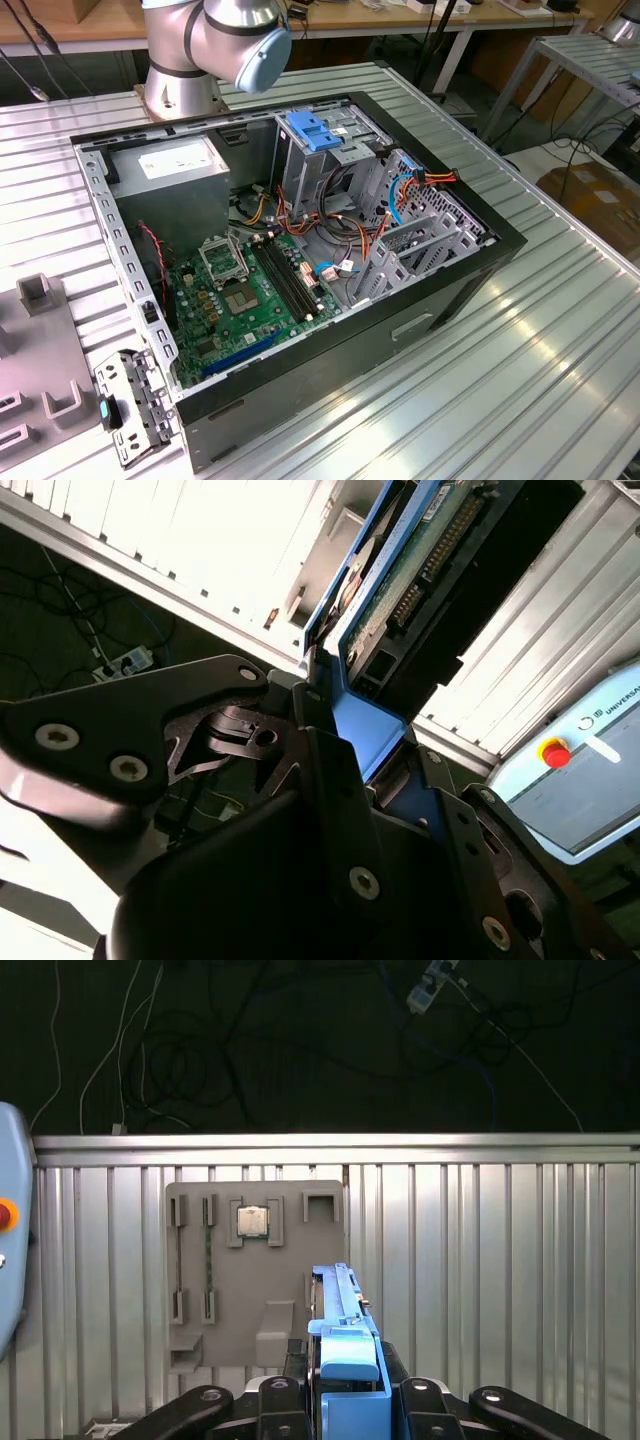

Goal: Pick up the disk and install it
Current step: 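Pick up the disk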

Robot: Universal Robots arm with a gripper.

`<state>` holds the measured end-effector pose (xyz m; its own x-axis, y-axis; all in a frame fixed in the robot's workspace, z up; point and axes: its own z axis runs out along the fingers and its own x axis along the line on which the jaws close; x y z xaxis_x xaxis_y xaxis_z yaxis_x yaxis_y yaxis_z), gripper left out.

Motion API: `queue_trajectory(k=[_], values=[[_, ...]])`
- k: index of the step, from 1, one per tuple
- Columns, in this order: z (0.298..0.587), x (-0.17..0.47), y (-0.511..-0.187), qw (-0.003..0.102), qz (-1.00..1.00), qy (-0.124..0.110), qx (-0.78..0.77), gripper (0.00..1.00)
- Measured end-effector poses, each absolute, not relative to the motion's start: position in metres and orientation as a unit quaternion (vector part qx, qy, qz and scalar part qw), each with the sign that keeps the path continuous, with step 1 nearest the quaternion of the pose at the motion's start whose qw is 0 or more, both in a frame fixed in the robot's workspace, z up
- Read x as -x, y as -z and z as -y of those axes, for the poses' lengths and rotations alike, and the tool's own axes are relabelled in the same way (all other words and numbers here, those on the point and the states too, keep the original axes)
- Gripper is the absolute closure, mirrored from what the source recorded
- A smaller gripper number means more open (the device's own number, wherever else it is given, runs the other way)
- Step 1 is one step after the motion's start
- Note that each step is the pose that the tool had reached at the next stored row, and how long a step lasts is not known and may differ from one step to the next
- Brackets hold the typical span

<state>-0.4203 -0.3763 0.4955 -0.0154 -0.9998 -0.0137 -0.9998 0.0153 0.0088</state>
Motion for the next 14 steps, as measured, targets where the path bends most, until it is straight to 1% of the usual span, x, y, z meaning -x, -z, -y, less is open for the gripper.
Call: queue_trajectory(k=[14], values=[[0.376, 0.393, -0.495, 0.002, -0.712, -0.008, 0.702, 0.63]])
